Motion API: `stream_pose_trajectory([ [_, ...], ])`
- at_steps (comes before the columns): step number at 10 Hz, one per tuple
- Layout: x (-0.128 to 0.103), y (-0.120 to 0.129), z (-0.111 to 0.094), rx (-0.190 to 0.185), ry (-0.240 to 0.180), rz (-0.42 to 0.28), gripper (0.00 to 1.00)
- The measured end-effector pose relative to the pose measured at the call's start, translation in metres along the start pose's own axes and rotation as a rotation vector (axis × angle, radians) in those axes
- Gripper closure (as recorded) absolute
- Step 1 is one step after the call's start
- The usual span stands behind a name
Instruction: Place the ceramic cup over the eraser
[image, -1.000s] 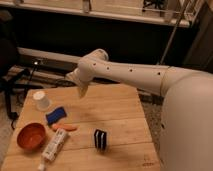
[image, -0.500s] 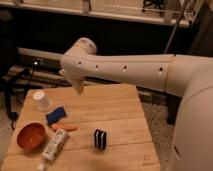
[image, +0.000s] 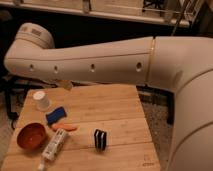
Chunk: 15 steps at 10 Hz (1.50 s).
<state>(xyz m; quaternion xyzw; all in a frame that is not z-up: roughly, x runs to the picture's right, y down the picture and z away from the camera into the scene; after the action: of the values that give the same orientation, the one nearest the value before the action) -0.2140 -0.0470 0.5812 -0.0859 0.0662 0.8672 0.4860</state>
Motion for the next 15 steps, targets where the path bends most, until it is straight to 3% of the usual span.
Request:
stream_pose_trajectory([
  [2, 0.000, 0.015, -0.016, 0.031, 0.015, -0.059, 0.20],
  [4, -0.007, 0.010, -0.017, 0.050, 0.006, -0.056, 0.20],
  [15, -0.004, 0.013, -0.016, 0.046, 0.011, -0.061, 0.20],
])
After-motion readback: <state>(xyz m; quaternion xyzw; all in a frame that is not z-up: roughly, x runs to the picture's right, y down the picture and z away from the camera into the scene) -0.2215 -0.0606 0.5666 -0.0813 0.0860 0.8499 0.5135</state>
